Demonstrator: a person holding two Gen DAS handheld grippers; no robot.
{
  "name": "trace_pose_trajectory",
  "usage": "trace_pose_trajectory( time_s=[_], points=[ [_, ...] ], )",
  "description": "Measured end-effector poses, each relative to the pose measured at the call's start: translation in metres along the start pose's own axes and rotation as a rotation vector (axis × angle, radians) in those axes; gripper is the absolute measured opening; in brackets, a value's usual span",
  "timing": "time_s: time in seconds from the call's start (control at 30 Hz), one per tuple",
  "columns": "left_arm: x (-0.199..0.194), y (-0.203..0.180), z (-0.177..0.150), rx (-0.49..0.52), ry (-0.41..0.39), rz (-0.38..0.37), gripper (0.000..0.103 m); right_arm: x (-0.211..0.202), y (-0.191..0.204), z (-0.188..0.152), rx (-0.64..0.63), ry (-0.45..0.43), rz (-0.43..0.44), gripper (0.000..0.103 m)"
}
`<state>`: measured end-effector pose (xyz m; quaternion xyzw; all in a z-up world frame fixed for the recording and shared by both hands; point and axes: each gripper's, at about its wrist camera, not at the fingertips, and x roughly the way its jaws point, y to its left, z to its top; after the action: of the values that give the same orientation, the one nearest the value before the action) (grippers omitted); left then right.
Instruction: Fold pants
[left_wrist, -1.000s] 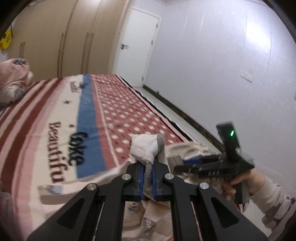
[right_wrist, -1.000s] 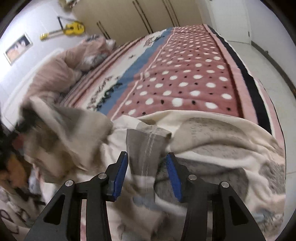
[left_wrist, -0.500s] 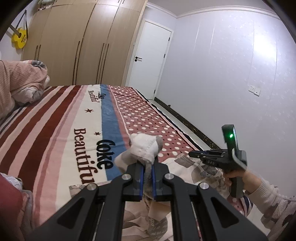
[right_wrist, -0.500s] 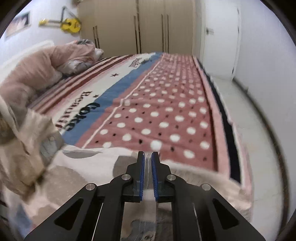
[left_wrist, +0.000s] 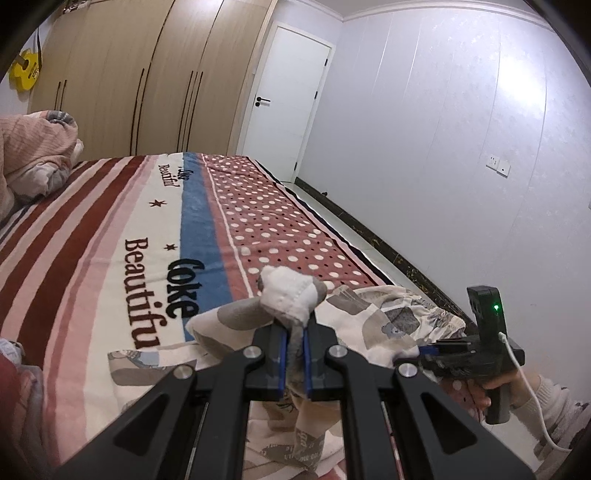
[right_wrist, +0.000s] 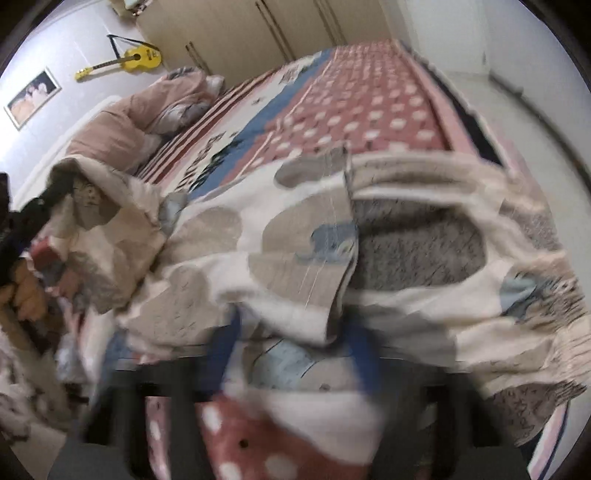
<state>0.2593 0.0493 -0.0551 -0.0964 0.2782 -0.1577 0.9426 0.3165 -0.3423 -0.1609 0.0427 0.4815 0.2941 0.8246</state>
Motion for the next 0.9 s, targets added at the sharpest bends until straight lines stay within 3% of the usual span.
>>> trace_pose_trajectory(
  time_s=[0.17,0.27,0.43,0.47,0.57,0.63,0.67,0.73,0.9],
  points=[
    [-0.003,-0.005,0.000,0.020,0.012,0.002,0.004,-0.029,0.011,0.004,-0.002,-0.089,0.016,0.002],
    [0.002,-0.011,0.001,0.029,0.020,-0.015,0.004,-0.044,0.008,0.001,0.056,-0.055,0.051,0.002],
    [0.032,-0.033,0.000,0.057,0.074,-0.047,0.004,-0.029,-0.004,-0.019,0.095,0.046,-0.004,0.006],
    [0.040,-0.039,0.001,0.065,0.085,-0.055,0.004,-0.028,-0.006,-0.022,0.112,0.045,0.000,0.008],
    [0.063,-0.063,0.003,0.090,0.106,-0.088,0.004,-0.044,-0.010,-0.027,0.118,-0.008,0.004,0.028],
    [0.084,-0.081,0.002,0.107,0.129,-0.123,0.005,-0.054,-0.010,-0.025,0.096,-0.050,-0.037,0.030],
    [0.093,-0.088,0.001,0.114,0.151,-0.140,0.008,-0.059,-0.011,-0.024,0.090,-0.058,-0.045,0.030],
    [0.113,-0.101,-0.007,0.135,0.219,-0.186,0.035,-0.064,-0.014,-0.023,0.090,-0.064,-0.040,0.030],
    [0.096,-0.095,-0.021,0.124,0.240,-0.261,0.050,-0.076,-0.021,-0.017,0.087,-0.099,-0.056,0.032]
  ],
)
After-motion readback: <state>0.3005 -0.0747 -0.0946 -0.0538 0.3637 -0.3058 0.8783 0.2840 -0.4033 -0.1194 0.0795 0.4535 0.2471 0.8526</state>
